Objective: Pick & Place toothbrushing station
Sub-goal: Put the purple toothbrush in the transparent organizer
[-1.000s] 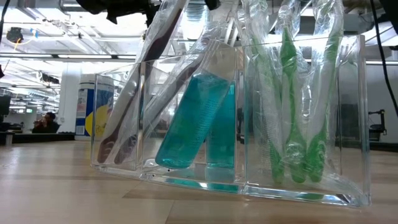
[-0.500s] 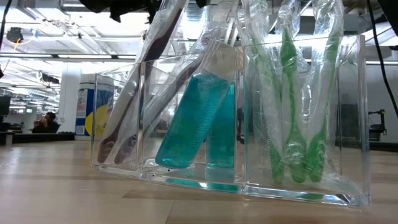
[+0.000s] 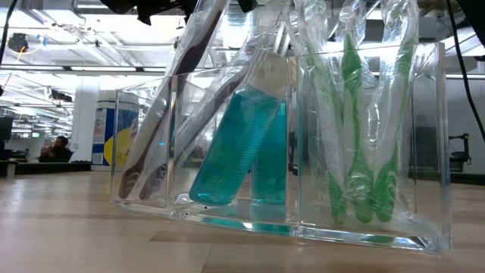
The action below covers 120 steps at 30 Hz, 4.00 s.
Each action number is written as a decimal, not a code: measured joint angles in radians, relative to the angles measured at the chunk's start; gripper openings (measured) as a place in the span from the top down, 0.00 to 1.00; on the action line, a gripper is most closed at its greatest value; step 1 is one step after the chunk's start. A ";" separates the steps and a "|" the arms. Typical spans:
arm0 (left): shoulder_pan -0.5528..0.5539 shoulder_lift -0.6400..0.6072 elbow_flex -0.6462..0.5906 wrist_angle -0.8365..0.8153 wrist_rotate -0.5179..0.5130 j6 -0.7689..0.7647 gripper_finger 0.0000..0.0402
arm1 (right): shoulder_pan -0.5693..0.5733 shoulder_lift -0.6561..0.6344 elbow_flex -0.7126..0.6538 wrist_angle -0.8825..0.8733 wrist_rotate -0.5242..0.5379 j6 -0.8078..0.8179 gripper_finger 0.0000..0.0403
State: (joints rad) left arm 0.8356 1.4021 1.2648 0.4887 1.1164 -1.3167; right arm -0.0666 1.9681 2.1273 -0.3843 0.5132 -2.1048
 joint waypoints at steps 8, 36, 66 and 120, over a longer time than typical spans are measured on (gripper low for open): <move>0.003 0.000 -0.001 -0.001 0.002 0.027 0.85 | 0.006 -0.001 0.001 0.011 -0.015 0.000 1.00; 0.220 -0.134 0.000 0.019 0.038 0.405 0.97 | -0.210 -0.110 0.092 0.127 0.245 0.878 0.45; -0.911 -0.349 -0.188 -0.735 -1.442 1.310 0.97 | -0.558 -0.624 0.194 -0.502 -0.384 2.132 0.60; -1.482 0.100 -0.434 -0.070 -1.952 1.123 0.97 | -0.105 -0.648 0.194 -0.467 -0.350 2.121 0.64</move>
State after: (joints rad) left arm -0.6464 1.5024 0.8313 0.4184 -0.8353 -0.1937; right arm -0.1720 1.3197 2.3215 -0.8511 0.1631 0.0160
